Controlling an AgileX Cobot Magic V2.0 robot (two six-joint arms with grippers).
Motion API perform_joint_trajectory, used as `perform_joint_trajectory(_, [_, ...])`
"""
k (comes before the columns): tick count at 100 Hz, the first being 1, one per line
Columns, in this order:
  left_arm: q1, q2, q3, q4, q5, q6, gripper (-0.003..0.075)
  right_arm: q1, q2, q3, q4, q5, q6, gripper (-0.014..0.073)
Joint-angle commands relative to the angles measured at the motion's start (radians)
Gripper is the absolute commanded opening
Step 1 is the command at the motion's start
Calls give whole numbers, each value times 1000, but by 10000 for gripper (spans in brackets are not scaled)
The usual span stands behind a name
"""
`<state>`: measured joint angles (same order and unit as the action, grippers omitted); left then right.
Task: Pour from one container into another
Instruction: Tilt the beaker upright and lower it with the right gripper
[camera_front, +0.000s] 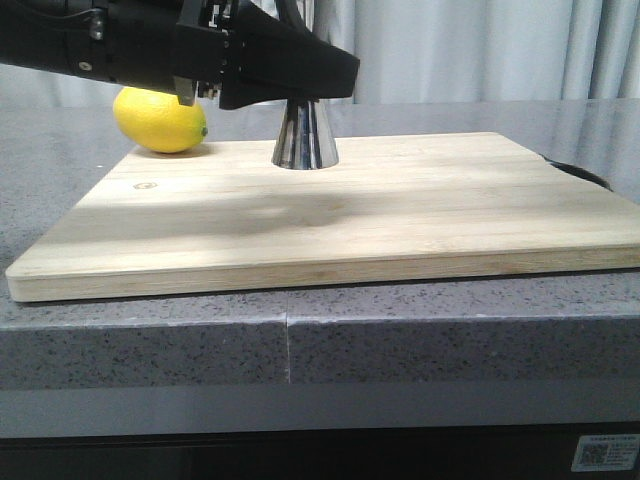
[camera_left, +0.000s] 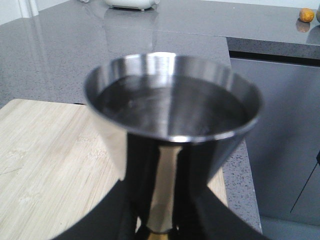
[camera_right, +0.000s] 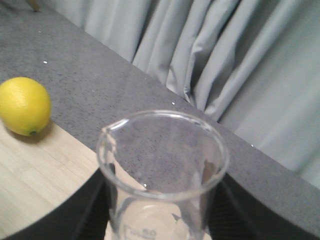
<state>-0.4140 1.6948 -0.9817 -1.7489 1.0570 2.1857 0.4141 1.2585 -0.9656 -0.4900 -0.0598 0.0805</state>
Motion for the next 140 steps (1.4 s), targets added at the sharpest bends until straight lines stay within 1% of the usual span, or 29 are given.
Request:
perform_joint_trajectory(1, [-11, -37, -30, -67, 69, -4, 18, -51, -33, 11, 46, -132, -2, 206])
perform_joint_trajectory(17, [-11, -37, -30, -67, 69, -4, 18, -98, -31, 136, 75, -266, -2, 206])
perform_joint_trajectory(30, [-11, -37, -30, -67, 69, -4, 18, -111, -22, 233, 92, -391, -2, 206])
perform_joint_trajectory(44, [-11, -37, -30, -67, 66, -4, 18, -111, 28, 299, 107, -520, -2, 206])
perform_joint_trajectory(80, [-11, -37, -30, -67, 65, -4, 18, -111, 222, 306, 188, -757, -2, 206])
perform_joint_trajectory(89, [-11, -37, -30, -67, 65, -4, 18, -129, 262, 306, 192, -811, -2, 206])
perform_joint_trajectory(121, [-11, -37, -30, -67, 65, -4, 18, -225, 314, 303, 195, -880, -2, 204])
perform_joint_trajectory(140, [-11, -37, -30, -67, 64, -4, 18, -238, 351, 288, 187, -890, -2, 204])
